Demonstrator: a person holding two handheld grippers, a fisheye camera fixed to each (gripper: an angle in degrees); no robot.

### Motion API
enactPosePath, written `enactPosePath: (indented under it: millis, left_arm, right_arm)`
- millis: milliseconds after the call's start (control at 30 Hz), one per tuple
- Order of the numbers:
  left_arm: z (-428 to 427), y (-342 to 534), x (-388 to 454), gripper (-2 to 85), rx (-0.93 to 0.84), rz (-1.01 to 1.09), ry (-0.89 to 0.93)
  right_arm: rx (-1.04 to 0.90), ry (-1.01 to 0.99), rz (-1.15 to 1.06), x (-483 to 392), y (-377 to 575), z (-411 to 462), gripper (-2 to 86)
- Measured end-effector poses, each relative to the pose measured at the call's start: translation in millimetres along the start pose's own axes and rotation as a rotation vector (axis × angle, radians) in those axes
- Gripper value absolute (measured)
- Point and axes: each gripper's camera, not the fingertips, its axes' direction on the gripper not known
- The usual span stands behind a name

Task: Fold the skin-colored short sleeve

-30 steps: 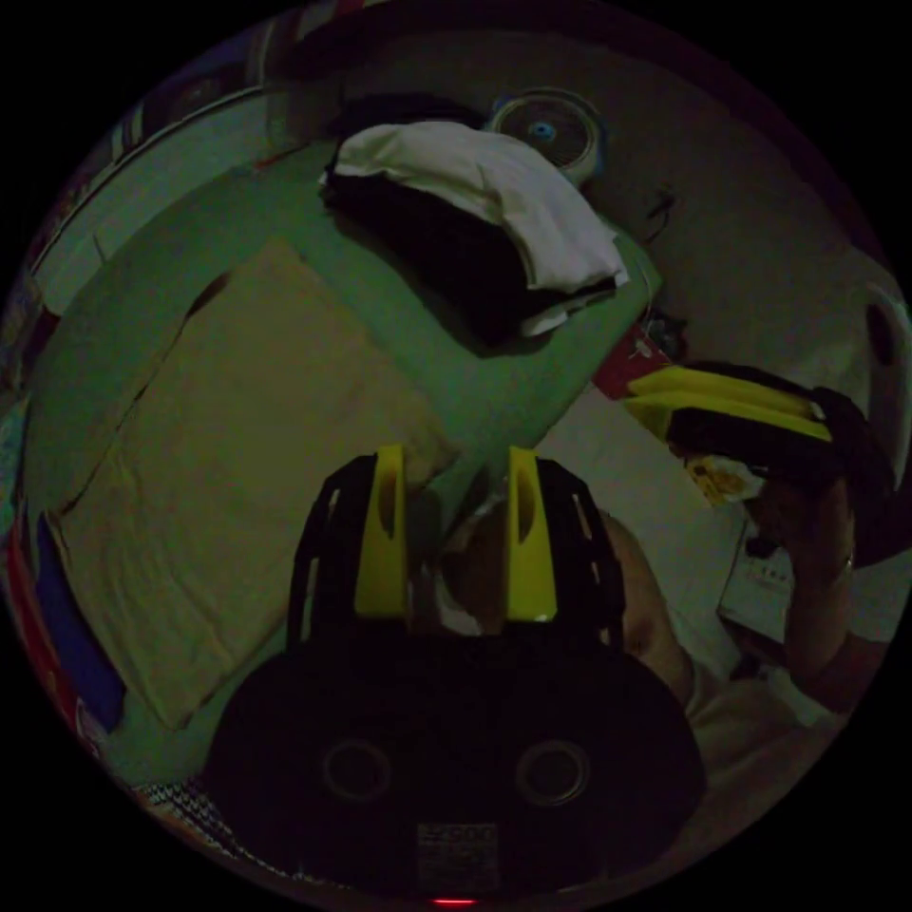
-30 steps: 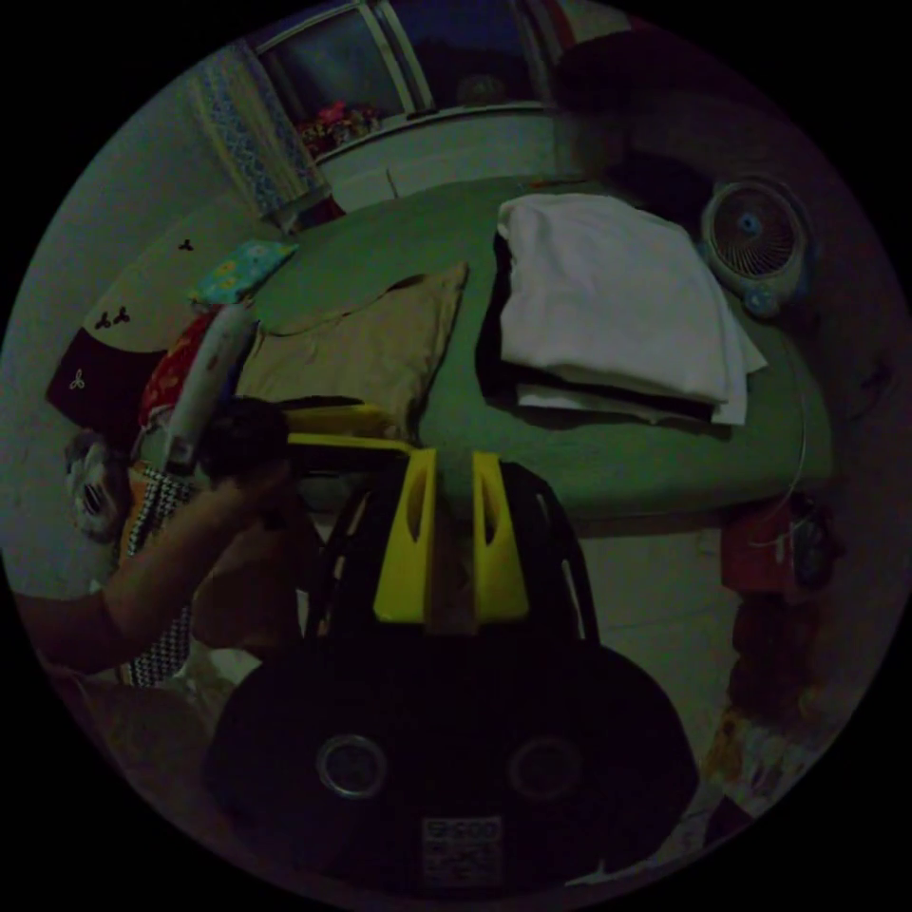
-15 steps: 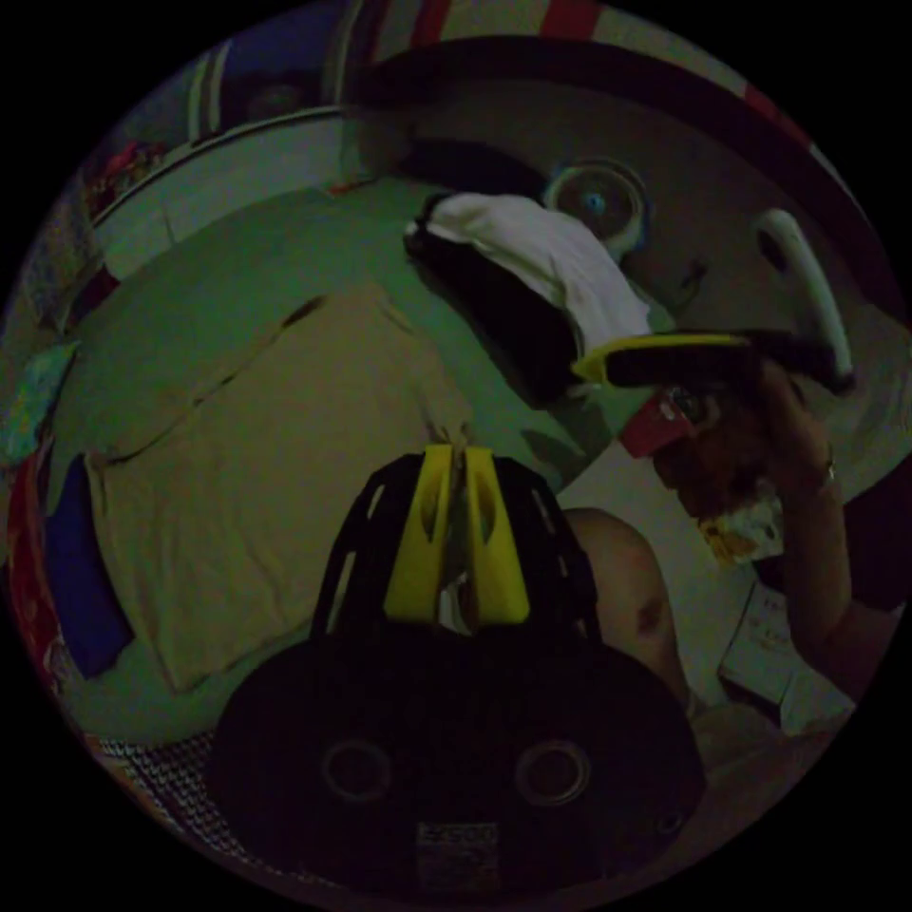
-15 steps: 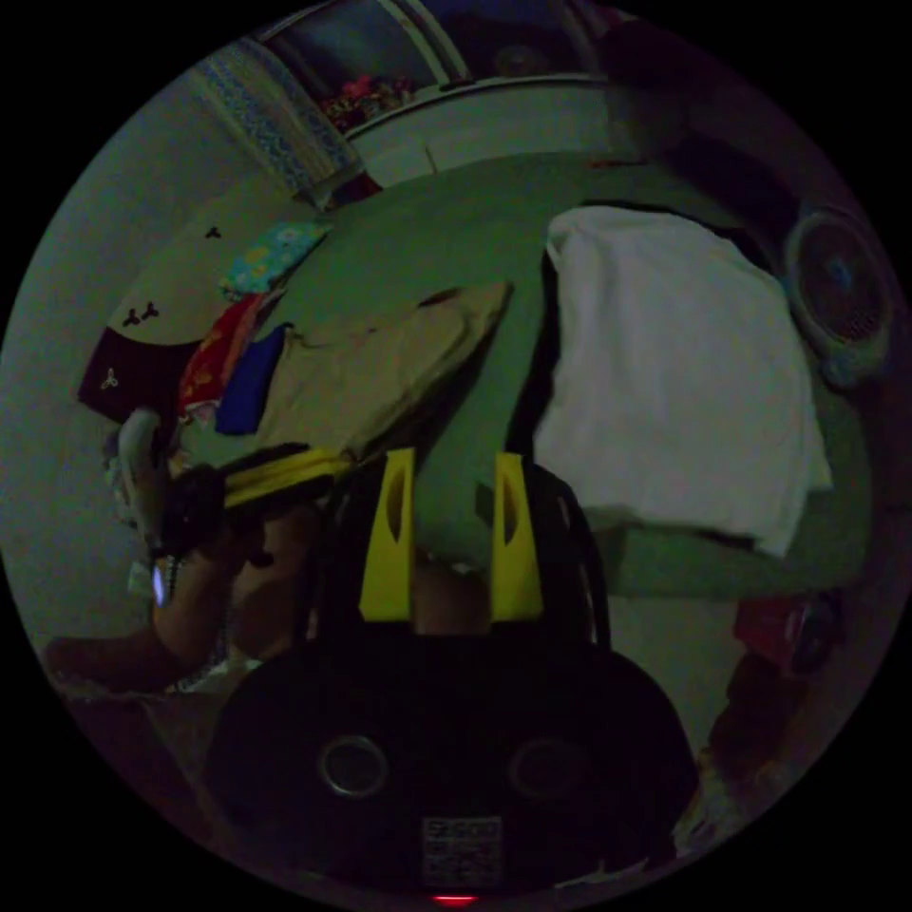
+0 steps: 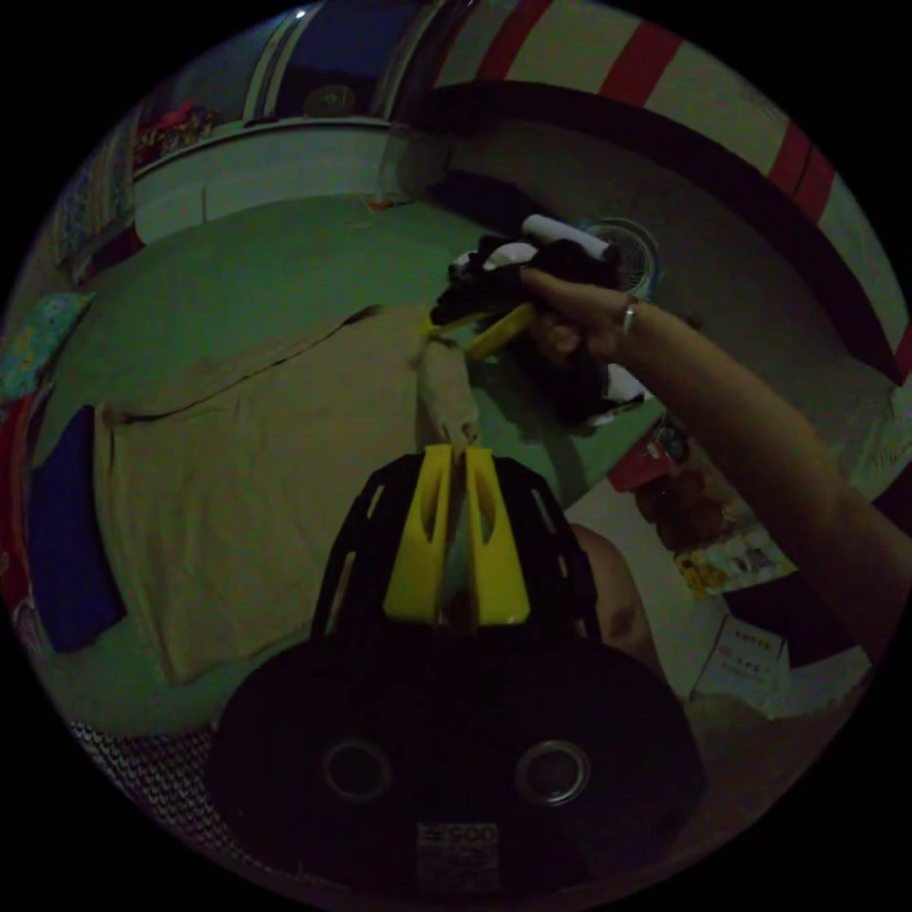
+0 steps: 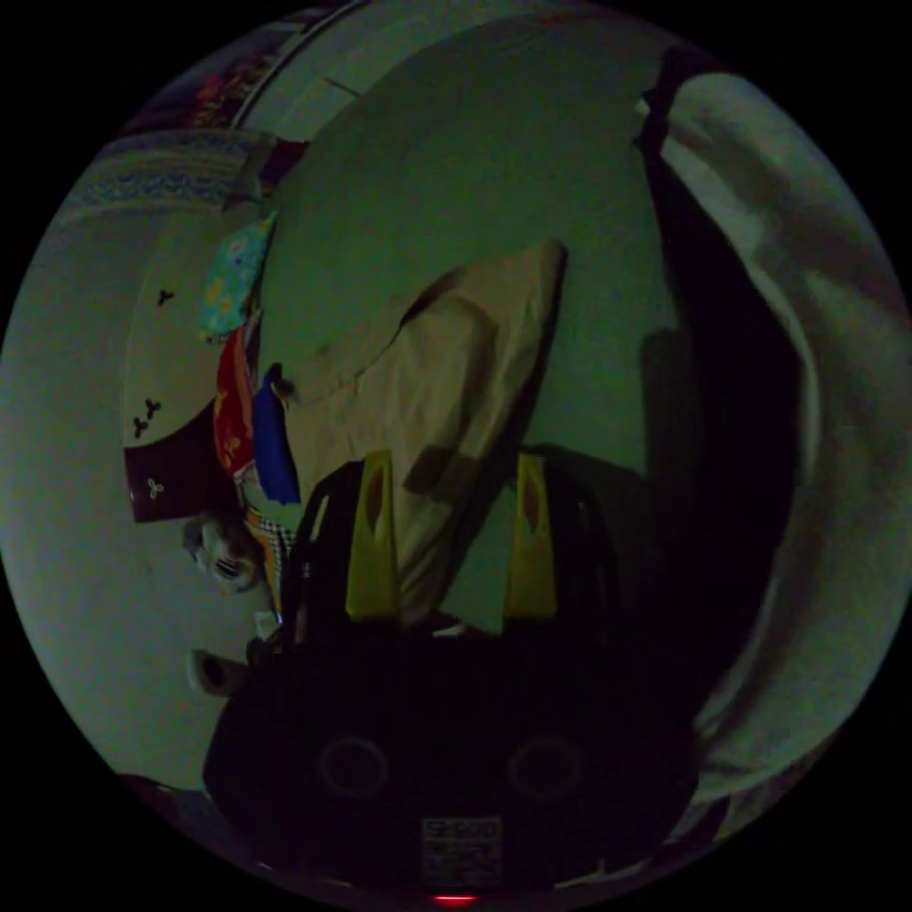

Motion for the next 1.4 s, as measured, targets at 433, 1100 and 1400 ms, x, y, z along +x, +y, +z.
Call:
enactPosePath:
  millis: [433, 1100, 1400]
  left_arm:
    - [-41.3, 39.5, -21.7, 3.4, 0.029, 0.018, 0.096]
    - [-117.1, 106.9, -68.9, 3.5, 0.126, 0.035, 0.239]
    - [-174.4, 188.5, -205.0, 4.0, 0.189, -0.233, 0.049]
  right_arm:
    - [0.04, 0.117, -0.031, -73.7, -87.6, 44.8, 0.5]
    - [0.15, 0.498, -0.113, -264.7, -65.9, 116.4, -1.1]
    - [0.027, 0.446, -0.39, -434.3, -77.8, 305.4, 1.7]
